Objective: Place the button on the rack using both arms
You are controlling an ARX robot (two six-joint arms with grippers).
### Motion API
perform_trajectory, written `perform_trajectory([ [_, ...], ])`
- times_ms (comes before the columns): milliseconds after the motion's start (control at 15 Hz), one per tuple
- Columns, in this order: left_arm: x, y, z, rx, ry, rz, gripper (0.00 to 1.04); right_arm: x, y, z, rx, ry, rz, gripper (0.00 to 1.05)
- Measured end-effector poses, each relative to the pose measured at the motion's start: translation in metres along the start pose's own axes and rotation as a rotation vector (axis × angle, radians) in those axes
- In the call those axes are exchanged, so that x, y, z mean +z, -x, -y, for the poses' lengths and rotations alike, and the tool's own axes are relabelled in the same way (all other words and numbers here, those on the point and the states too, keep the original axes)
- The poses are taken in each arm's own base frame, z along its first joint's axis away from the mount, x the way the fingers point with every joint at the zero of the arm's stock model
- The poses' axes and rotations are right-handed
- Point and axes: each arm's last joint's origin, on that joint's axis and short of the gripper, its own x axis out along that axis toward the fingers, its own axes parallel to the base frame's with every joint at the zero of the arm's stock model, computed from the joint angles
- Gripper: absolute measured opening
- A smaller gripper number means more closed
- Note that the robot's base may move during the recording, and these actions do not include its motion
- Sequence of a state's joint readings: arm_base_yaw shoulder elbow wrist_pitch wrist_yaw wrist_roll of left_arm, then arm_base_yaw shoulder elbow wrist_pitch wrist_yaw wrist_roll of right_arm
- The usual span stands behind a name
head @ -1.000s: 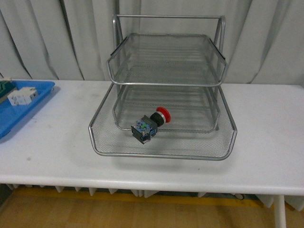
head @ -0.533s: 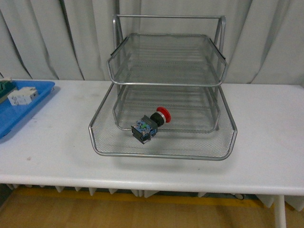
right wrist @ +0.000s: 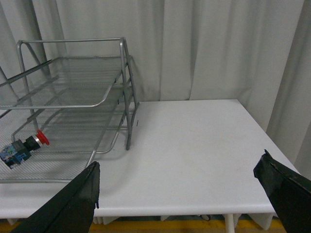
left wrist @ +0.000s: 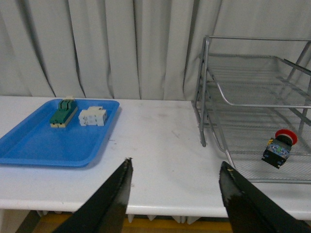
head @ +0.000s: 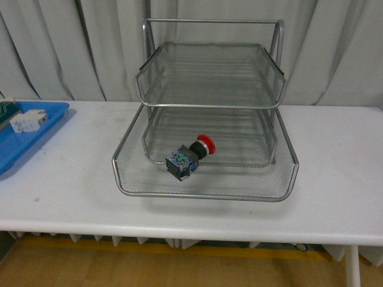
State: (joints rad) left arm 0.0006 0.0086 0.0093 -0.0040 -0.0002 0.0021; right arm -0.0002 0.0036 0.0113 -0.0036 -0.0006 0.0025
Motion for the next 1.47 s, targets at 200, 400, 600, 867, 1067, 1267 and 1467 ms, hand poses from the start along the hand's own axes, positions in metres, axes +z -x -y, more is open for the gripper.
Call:
perform_trajectory([
  [200, 0.0, 0.0, 0.0, 0.0, 0.0, 0.0, 0.97, 0.0, 0.0, 0.0, 0.0, 0.0, 0.0, 0.98],
  [400, 0.0, 0.0, 0.0, 0.0, 0.0, 0.0, 0.98, 0.002, -0.023, -0.008, 0.247, -0.061, -0.173, 0.98],
  [600, 0.0, 0.0, 0.0, 0.0, 0.0, 0.0, 0.98, -0.011, -0.068, -0.029, 0.24, -0.096, -0.33, 0.98],
  [867, 0.0, 0.0, 0.0, 0.0, 0.0, 0.0, 0.98, -0.055, -0.126, -0.065, 0.194, -0.144, -0.602, 0.65],
  [1067, 0.0, 0.0, 0.0, 0.0, 0.0, 0.0, 0.98, -0.074, -0.151, -0.106, 0.205, -0.137, -0.712, 0.29],
  [1267, 0.0, 0.0, 0.0, 0.0, 0.0, 0.0, 0.98, -0.084, -0.173, -0.147, 0.206, -0.128, -0.745, 0.02],
  [1467, 0.0, 0.0, 0.0, 0.0, 0.0, 0.0, 0.98, -0.088, -0.189, -0.182, 0.193, -0.119, -0.725, 0.02],
])
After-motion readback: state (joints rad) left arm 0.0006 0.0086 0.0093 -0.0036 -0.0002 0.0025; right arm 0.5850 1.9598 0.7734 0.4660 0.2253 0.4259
